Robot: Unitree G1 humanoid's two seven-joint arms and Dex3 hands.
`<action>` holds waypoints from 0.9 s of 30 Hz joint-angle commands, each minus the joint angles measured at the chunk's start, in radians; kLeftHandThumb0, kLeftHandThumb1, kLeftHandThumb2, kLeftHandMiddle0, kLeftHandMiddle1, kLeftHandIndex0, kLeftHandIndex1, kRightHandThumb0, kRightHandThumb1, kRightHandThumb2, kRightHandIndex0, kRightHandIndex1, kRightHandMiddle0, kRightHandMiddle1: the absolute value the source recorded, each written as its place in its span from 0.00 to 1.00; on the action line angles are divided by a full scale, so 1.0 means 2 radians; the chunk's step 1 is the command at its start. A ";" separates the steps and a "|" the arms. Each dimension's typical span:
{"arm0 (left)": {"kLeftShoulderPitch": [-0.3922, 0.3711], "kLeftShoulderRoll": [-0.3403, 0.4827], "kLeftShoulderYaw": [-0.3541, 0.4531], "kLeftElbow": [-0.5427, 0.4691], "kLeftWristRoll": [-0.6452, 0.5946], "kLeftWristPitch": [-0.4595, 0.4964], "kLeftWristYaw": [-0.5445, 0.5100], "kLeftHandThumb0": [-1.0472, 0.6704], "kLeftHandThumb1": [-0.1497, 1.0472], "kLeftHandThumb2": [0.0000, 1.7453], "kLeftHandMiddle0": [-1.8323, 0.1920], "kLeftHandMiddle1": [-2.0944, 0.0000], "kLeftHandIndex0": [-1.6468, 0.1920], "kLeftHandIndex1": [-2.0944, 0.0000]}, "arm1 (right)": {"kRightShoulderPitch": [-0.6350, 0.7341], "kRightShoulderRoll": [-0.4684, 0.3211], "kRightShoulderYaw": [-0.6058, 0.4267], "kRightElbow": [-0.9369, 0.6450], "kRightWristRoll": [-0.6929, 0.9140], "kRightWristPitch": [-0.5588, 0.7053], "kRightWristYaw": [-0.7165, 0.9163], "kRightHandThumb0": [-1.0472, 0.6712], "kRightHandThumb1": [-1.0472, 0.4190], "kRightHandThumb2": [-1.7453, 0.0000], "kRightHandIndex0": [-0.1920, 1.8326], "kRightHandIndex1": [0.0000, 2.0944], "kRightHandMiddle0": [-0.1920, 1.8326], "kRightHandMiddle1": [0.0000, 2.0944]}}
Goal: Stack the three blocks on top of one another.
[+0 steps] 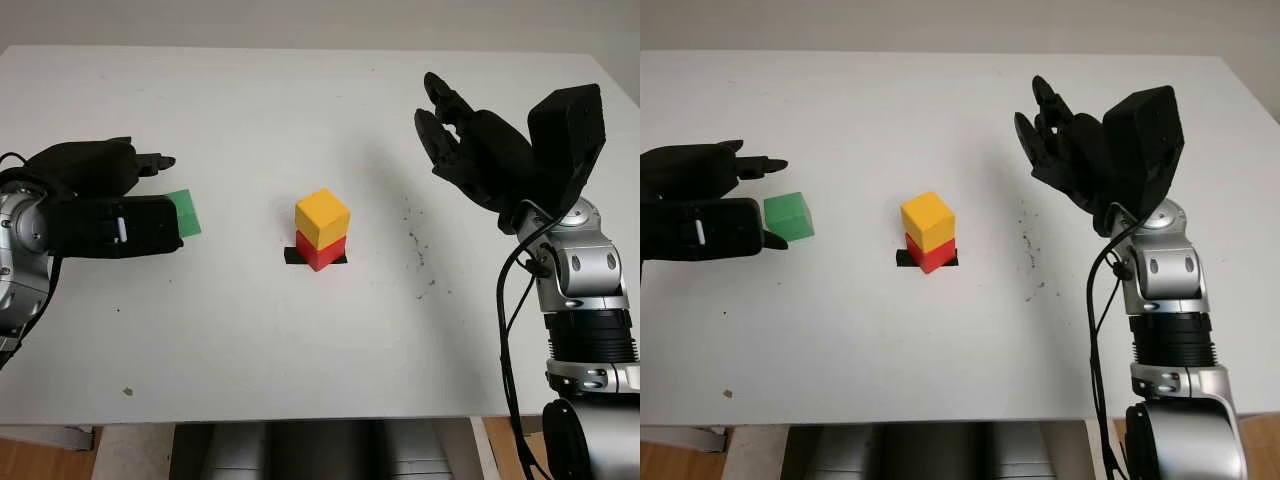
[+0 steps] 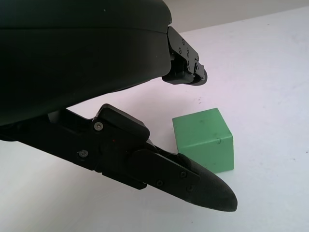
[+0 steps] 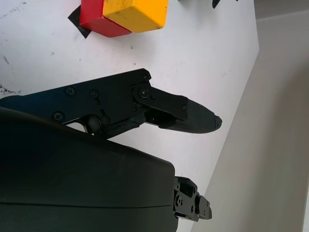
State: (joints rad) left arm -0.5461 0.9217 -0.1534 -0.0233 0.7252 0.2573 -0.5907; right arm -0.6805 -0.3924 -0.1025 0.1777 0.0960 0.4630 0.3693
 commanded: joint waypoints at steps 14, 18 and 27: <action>-0.001 -0.035 -0.030 0.047 0.075 -0.017 0.084 0.15 0.96 0.03 0.90 0.97 0.71 0.95 | 0.026 0.003 0.011 -0.033 0.007 0.012 0.003 0.32 0.00 0.60 0.00 0.00 0.00 0.00; -0.011 -0.042 -0.036 0.070 0.090 -0.014 0.088 0.16 0.98 0.04 0.90 0.97 0.69 0.94 | 0.033 0.004 0.012 -0.042 0.006 0.012 0.001 0.32 0.00 0.58 0.00 0.00 0.00 0.00; -0.022 -0.055 -0.035 0.092 0.091 -0.009 0.090 0.19 0.98 0.03 0.86 0.97 0.85 0.40 | 0.038 0.001 0.007 -0.049 0.018 0.012 0.005 0.30 0.00 0.61 0.00 0.00 0.00 0.00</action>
State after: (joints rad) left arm -0.5695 0.8196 -0.2241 0.1539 0.9126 0.2401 -0.4198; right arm -0.6112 -0.3862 -0.0845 0.1071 0.1250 0.4907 0.3779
